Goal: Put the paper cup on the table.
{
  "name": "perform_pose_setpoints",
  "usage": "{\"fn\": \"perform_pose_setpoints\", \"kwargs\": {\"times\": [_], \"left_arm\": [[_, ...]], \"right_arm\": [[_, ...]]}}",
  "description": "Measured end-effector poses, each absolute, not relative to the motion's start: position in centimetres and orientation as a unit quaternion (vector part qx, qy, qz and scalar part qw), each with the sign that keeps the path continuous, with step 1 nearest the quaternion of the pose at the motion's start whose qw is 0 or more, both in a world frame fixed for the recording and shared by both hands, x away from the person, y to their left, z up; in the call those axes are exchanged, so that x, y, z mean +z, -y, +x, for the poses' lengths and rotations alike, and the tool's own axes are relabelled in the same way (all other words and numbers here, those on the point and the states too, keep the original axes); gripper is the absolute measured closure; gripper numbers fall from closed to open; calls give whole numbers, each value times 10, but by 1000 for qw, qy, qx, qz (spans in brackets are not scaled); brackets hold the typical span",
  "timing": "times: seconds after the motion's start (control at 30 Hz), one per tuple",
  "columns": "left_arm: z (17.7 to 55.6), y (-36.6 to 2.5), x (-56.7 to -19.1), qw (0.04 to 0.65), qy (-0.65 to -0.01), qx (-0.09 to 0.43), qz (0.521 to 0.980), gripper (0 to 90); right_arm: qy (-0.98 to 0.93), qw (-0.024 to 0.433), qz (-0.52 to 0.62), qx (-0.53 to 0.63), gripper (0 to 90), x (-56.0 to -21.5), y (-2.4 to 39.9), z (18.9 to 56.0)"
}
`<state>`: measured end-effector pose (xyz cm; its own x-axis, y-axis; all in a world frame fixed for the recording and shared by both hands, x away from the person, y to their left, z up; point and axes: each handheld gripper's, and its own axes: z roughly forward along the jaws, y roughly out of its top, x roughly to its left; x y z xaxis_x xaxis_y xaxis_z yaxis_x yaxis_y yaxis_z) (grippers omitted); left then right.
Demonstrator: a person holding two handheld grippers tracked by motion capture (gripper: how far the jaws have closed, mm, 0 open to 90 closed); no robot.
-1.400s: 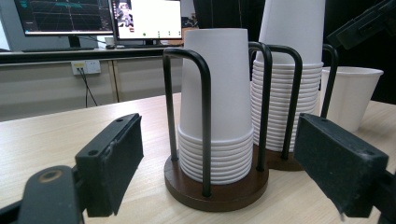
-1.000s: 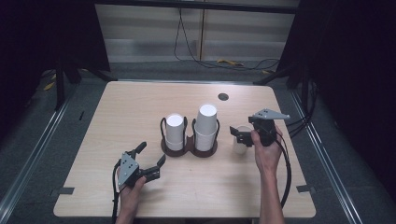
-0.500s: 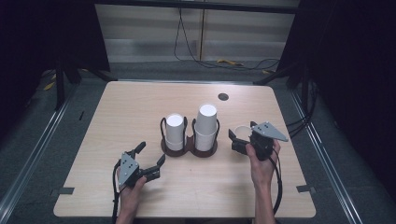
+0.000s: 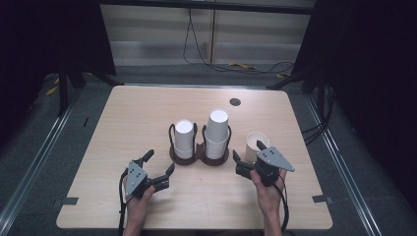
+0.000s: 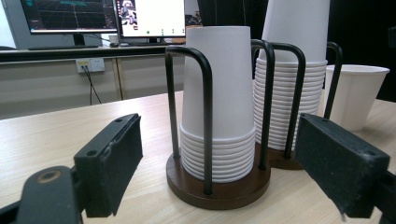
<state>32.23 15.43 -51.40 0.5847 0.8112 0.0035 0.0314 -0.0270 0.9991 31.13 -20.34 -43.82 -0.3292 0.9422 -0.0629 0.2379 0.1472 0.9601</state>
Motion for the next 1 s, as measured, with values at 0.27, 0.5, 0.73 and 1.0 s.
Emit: {"fn": "perform_pose_setpoints", "kwargs": {"times": [0.27, 0.5, 0.73, 1.0], "left_arm": [[322, -153, -514, 616, -329, 315, 642, 155], [321, -153, -514, 613, -324, 315, 648, 155], [321, -152, -514, 616, -333, 312, 642, 155], [321, -153, -514, 615, -332, 313, 643, 155]], "right_arm": [[-651, 383, 426, 498, 136, -457, 192, 301], [-641, 368, 432, 517, 137, -477, 182, 296], [-639, 360, 427, 529, 138, -488, 173, 293], [-649, 354, 417, 530, 139, -498, 168, 293]]}}
